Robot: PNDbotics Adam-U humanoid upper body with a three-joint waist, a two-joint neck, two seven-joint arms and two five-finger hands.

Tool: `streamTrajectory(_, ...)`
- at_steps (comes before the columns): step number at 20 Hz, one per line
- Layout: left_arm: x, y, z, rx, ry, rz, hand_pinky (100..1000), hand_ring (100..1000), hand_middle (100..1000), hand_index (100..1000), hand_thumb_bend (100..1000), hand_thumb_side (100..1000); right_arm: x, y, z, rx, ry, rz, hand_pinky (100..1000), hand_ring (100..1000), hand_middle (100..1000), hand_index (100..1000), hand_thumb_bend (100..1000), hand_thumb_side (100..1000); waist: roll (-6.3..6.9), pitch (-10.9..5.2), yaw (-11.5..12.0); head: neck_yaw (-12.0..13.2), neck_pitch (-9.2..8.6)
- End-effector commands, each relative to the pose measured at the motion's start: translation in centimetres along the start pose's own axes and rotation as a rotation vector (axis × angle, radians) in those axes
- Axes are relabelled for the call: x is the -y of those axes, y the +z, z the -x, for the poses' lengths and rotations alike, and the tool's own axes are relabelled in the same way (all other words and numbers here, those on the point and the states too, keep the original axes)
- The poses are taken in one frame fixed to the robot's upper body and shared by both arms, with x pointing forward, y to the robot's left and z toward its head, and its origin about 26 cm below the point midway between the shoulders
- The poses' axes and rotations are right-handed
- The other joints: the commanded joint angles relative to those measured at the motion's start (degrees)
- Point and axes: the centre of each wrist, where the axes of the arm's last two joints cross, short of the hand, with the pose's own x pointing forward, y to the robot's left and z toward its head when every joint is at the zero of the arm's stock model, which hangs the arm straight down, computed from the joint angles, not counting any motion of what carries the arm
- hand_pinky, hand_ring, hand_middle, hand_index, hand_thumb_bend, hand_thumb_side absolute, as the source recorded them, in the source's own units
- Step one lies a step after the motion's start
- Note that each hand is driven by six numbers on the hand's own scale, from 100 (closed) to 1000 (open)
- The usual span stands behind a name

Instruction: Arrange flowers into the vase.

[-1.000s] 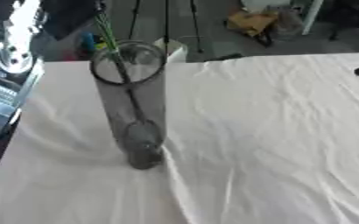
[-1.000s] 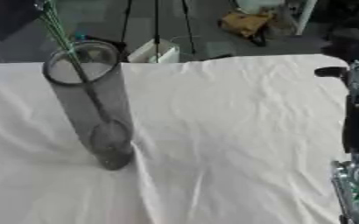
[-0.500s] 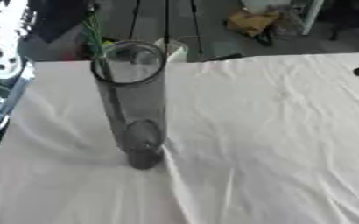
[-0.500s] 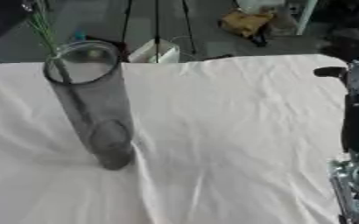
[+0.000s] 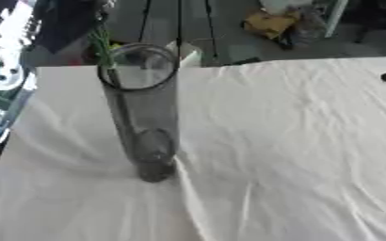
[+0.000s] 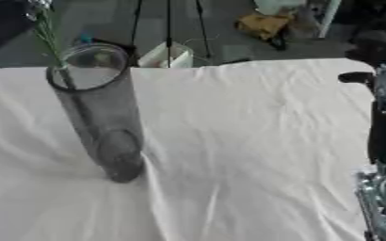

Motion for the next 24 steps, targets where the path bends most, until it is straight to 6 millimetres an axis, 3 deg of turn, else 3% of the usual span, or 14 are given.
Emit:
streamTrajectory(1,-1.0,-0.1,0.0,0.01,-0.05,0.002,186,460,466,518,100,824,0.3,-0.4,-0.6,0.026,-0.001,0.006,593,766,620,763,100,1000,-0.83,-0.97,0.08,-0.07,-0.36)
streamTrajectory(20,-0.3,0.4,1.1,-0.102,0.109,-0.069,172,460,478,559,100,892,0.2,-0.5,-0.6,0.028,-0.007,0.002,594,767,620,764,100,1000,-1.28,-0.4,0.36,-0.51,-1.2)
streamTrajectory(24,-0.1,0.5,1.3,-0.09,0.079,-0.044,215,500,516,600,100,943,0.2,-0.5,-0.7,0.029,-0.008,0.001,594,767,619,764,100,1000,-1.34,-0.29,0.48,-0.56,-1.28)
